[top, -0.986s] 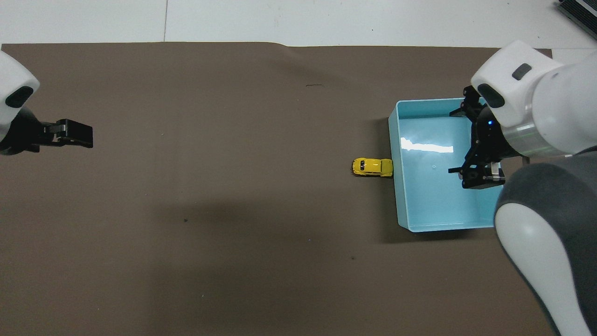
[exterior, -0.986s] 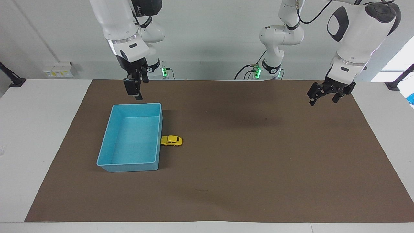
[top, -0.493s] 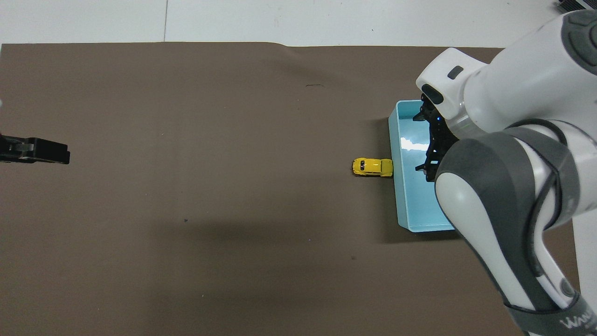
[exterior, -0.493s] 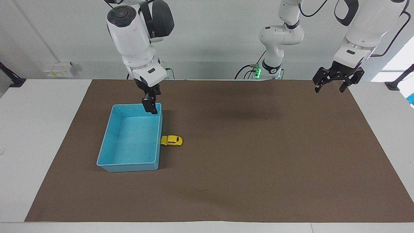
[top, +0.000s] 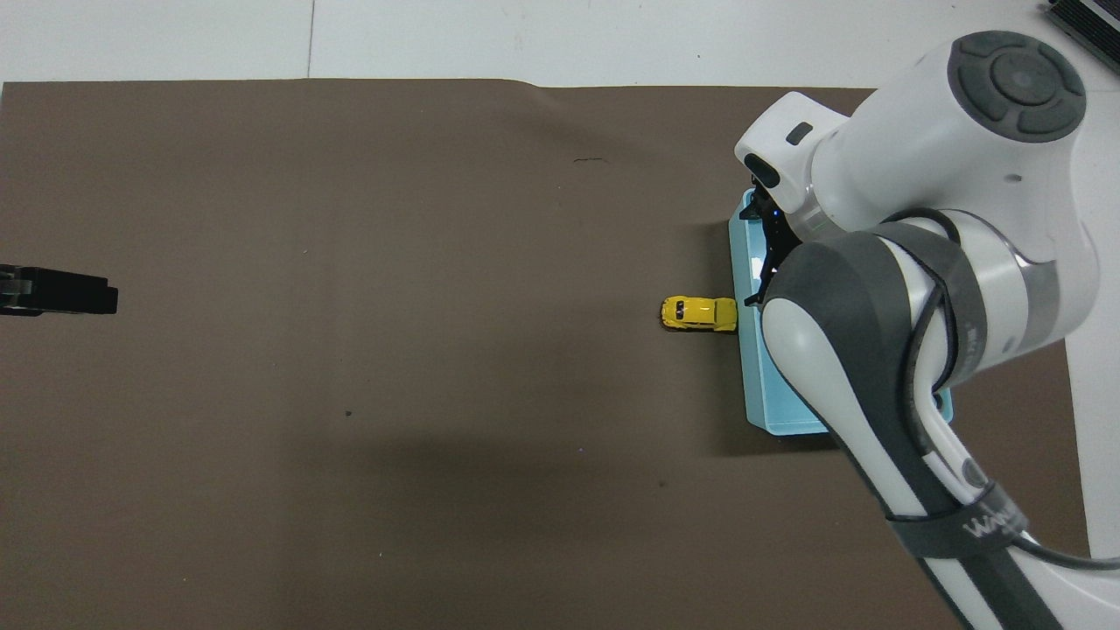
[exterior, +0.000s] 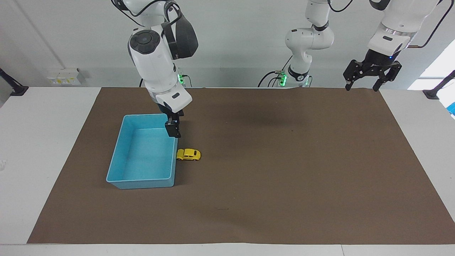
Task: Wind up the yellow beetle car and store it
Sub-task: 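Reach the right gripper over the bin down to the car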
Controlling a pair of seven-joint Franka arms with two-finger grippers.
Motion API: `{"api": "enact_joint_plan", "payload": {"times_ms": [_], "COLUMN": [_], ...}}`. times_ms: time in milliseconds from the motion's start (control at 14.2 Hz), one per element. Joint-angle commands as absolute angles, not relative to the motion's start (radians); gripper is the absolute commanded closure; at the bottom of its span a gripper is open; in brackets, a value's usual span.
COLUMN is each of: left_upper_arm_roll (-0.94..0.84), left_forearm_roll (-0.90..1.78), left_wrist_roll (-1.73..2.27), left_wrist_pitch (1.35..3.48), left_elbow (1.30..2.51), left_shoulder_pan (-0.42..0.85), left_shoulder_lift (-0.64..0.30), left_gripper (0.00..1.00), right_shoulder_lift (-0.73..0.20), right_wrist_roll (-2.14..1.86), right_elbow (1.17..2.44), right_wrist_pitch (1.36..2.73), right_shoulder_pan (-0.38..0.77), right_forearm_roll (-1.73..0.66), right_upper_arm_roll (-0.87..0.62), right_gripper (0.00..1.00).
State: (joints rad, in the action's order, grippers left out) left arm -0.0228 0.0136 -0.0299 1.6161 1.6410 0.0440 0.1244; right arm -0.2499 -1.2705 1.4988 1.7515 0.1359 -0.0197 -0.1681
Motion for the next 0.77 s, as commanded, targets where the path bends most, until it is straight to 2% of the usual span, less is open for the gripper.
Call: {"api": "enact_joint_plan", "payload": {"times_ms": [0, 704], "left_upper_arm_roll": [-0.023, -0.026], "left_forearm_roll": [0.037, 0.034], "left_wrist_roll": [-0.038, -0.037], "left_wrist_pitch": [1.591, 1.589], "left_elbow": [1.643, 1.631], "left_shoulder_pan": [0.026, 0.028], "left_shoulder_lift": [0.135, 0.132], "left_gripper": [0.00, 0.00], "right_shoulder_lift": [-0.261, -0.265], "right_wrist_roll": [-1.319, -1.322], "right_elbow": [1.502, 1.592], "right_wrist_pitch": [1.767, 1.845], "right_shoulder_pan": [0.129, 0.130], "right_forearm_roll": [-0.020, -0.014], "right_upper_arm_roll": [-0.175, -0.175], "right_gripper": [0.00, 0.00]}}
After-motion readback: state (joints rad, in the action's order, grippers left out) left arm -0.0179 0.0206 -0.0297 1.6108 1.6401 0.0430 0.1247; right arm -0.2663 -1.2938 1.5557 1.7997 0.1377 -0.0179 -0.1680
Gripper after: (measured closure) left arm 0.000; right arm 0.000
